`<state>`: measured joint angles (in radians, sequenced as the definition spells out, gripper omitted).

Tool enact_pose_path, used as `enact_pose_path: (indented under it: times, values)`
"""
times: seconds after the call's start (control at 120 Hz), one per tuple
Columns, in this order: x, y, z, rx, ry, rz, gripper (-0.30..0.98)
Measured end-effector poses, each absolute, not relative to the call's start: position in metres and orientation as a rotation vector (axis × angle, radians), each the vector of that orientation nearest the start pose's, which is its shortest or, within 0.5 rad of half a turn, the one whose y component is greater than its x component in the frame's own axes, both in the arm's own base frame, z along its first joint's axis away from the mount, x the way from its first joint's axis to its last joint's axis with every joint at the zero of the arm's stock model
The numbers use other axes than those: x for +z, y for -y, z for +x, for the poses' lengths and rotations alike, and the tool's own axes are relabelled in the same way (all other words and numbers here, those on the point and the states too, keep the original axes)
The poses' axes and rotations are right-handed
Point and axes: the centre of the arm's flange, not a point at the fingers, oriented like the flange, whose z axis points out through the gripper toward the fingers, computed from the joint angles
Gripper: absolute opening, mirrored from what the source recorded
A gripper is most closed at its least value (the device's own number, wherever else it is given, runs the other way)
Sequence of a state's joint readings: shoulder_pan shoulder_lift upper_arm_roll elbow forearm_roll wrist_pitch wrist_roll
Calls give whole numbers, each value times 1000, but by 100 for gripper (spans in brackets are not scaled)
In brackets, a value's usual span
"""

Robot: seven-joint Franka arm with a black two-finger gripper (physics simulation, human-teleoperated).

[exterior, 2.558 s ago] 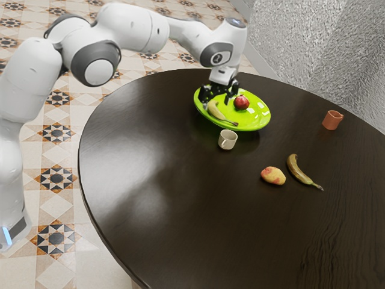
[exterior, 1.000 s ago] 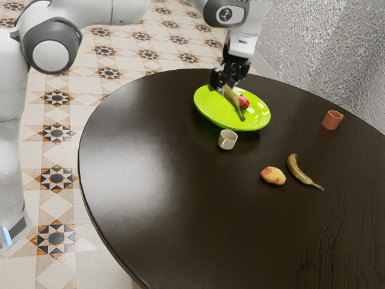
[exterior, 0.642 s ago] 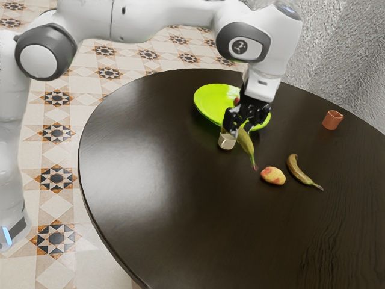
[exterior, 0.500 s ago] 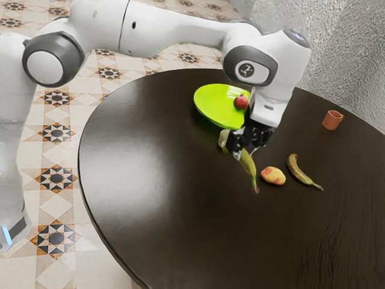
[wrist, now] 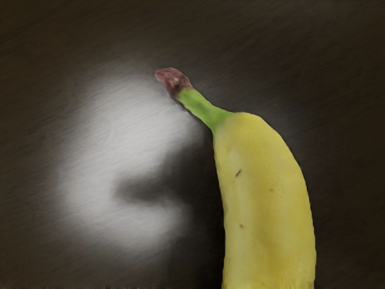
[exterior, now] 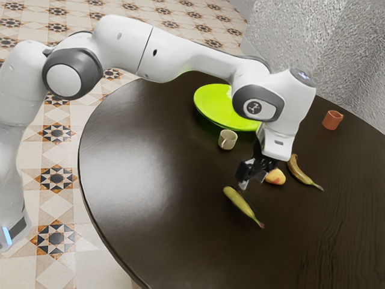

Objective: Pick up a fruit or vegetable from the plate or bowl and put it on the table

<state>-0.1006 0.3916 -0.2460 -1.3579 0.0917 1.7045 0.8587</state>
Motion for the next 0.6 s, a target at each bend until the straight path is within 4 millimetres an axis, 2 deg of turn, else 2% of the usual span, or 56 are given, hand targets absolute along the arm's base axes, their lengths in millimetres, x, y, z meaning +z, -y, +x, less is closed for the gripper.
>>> enact_pose_path:
  times: [0.108, 0.217, 0.267, 0.317, 0.35, 0.425, 0.492, 0.55, 0.6]
  values:
    - [503, 192, 644, 41, -1758, -2607, 57]
    - [504, 191, 644, 36, -1736, -2617, 63]
    - [511, 190, 642, 25, -1723, -2620, 65]
    - [530, 187, 636, 2, -1702, -2619, 66]
    - [550, 184, 628, -22, -1684, -2617, 66]
    - [600, 180, 602, -63, -1638, -2615, 67]
    - [632, 176, 579, -68, -1592, -2629, 68]
    - [650, 173, 562, -48, -1547, -2651, 68]
    - [654, 171, 554, -11, -1503, -2682, 68]
